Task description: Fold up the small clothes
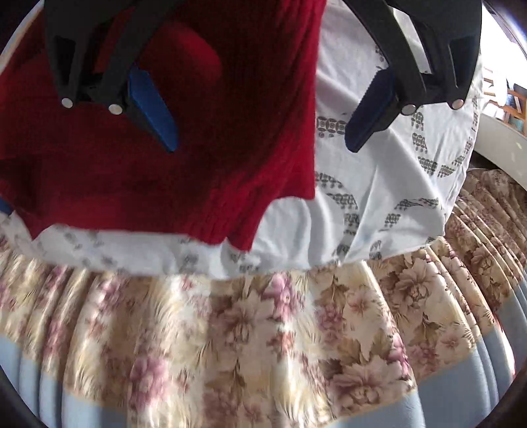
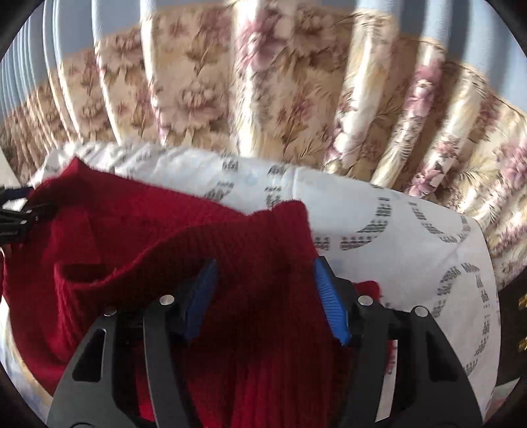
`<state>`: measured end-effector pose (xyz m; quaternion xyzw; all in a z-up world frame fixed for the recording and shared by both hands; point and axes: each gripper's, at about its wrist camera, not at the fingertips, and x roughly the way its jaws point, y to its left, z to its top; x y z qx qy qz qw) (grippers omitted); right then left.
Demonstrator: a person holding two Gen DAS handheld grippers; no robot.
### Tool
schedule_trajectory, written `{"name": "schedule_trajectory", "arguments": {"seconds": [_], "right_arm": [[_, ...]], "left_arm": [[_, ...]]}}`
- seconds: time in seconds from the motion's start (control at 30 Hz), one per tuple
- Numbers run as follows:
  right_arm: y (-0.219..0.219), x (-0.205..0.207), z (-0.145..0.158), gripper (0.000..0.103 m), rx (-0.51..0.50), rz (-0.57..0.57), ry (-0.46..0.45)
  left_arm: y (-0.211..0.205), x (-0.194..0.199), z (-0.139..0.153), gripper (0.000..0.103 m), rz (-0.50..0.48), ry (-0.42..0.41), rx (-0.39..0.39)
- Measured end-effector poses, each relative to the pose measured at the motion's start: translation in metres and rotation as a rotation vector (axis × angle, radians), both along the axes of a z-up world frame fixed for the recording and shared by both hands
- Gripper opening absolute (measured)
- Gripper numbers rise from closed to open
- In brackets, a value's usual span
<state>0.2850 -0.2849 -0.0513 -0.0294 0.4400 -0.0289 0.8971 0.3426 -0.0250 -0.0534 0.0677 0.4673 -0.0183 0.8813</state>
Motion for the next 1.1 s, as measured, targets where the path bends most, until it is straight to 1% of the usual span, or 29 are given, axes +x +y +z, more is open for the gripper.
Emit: {"name": "schedule_trajectory", "arguments": {"seconds": [0.03, 0.07, 0.1, 0.13, 0.17, 0.23, 0.27, 0.33, 0.37, 0.43, 0.5, 0.53, 0.57, 0.6, 0.63, 0.67, 0.7, 0.73, 0.8, 0.83, 0.93, 1.0, 1.03, 1.07, 1.1], "right_arm": [[0.001, 0.003, -0.004, 0.062, -0.011, 0.002, 0.014], [0.003, 0.007, -0.009, 0.06, -0.02, 0.003, 0.031], [0.003, 0.009, -0.013, 0.045, -0.022, 0.003, 0.04], [0.001, 0.01, -0.016, 0.035, -0.021, -0.002, 0.044], [-0.001, 0.009, -0.016, 0.021, -0.015, -0.012, 0.034], [-0.009, 0.002, -0.008, 0.008, 0.016, -0.049, -0.024], [-0.012, -0.001, -0.002, 0.006, 0.024, -0.063, -0.052], [-0.023, -0.011, 0.016, 0.006, 0.03, -0.116, -0.138], [-0.028, -0.014, 0.024, 0.006, 0.027, -0.139, -0.169], [-0.038, -0.014, 0.033, 0.006, 0.033, -0.165, -0.197], [-0.05, -0.012, 0.038, 0.005, 0.007, -0.205, -0.216], [-0.058, -0.012, 0.039, 0.005, -0.002, -0.232, -0.226], [-0.065, -0.012, 0.04, 0.005, 0.007, -0.248, -0.232], [-0.073, -0.011, 0.04, 0.005, 0.018, -0.269, -0.23], [-0.082, -0.01, 0.037, 0.005, 0.021, -0.292, -0.22], [-0.087, -0.008, 0.034, 0.001, 0.022, -0.309, -0.212], [-0.09, -0.008, 0.03, 0.0, -0.02, -0.338, -0.204], [-0.093, -0.006, 0.025, 0.001, -0.029, -0.343, -0.183], [-0.097, -0.011, 0.018, 0.001, 0.019, -0.317, -0.159], [-0.095, -0.014, 0.016, 0.001, 0.009, -0.308, -0.16], [-0.09, -0.023, 0.014, 0.001, 0.041, -0.274, -0.156], [-0.082, -0.029, 0.015, 0.005, 0.052, -0.227, -0.157], [-0.077, -0.03, 0.017, 0.018, 0.058, -0.209, -0.162], [-0.071, -0.034, 0.02, 0.038, 0.064, -0.182, -0.176], [-0.065, -0.035, 0.022, 0.049, 0.062, -0.152, -0.177]], "left_arm": [[-0.002, 0.003, -0.005, 0.101, -0.003, 0.006, 0.011], [-0.002, 0.006, -0.012, 0.101, -0.003, 0.02, 0.019], [-0.002, 0.009, -0.016, 0.101, -0.002, 0.028, 0.019], [-0.001, 0.012, -0.021, 0.102, -0.002, 0.031, 0.008], [0.0, 0.013, -0.022, 0.102, -0.001, 0.03, -0.001], [0.005, 0.014, -0.021, 0.102, 0.015, 0.018, -0.024], [0.008, 0.014, -0.02, 0.101, 0.029, 0.002, -0.022], [0.015, 0.015, -0.015, 0.099, 0.075, -0.037, -0.011], [0.018, 0.015, -0.013, 0.095, 0.091, -0.047, -0.016], [0.025, 0.019, -0.012, 0.094, 0.126, -0.062, -0.021], [0.025, 0.025, -0.017, 0.075, 0.118, -0.042, -0.013], [0.025, 0.026, -0.018, 0.072, 0.117, -0.041, -0.011], [0.025, 0.027, -0.02, 0.064, 0.115, -0.044, -0.006], [0.025, 0.028, -0.021, 0.045, 0.109, -0.047, -0.011], [0.026, 0.029, -0.021, 0.037, 0.103, -0.041, -0.029], [0.026, 0.03, -0.02, 0.029, 0.109, -0.048, -0.021], [0.026, 0.031, -0.019, 0.015, 0.115, -0.057, -0.013], [0.029, 0.032, -0.017, 0.013, 0.127, -0.068, -0.009], [0.033, 0.033, -0.017, 0.013, 0.129, -0.063, -0.036], [0.035, 0.031, -0.015, 0.013, 0.131, -0.072, -0.051], [0.04, 0.03, -0.011, 0.015, 0.163, -0.093, -0.064], [0.044, 0.031, -0.01, 0.019, 0.179, -0.087, -0.092], [0.044, 0.031, -0.009, 0.019, 0.175, -0.081, -0.098], [0.044, 0.029, -0.008, 0.019, 0.17, -0.082, -0.11], [0.045, 0.025, -0.004, 0.023, 0.17, -0.09, -0.118]]}}
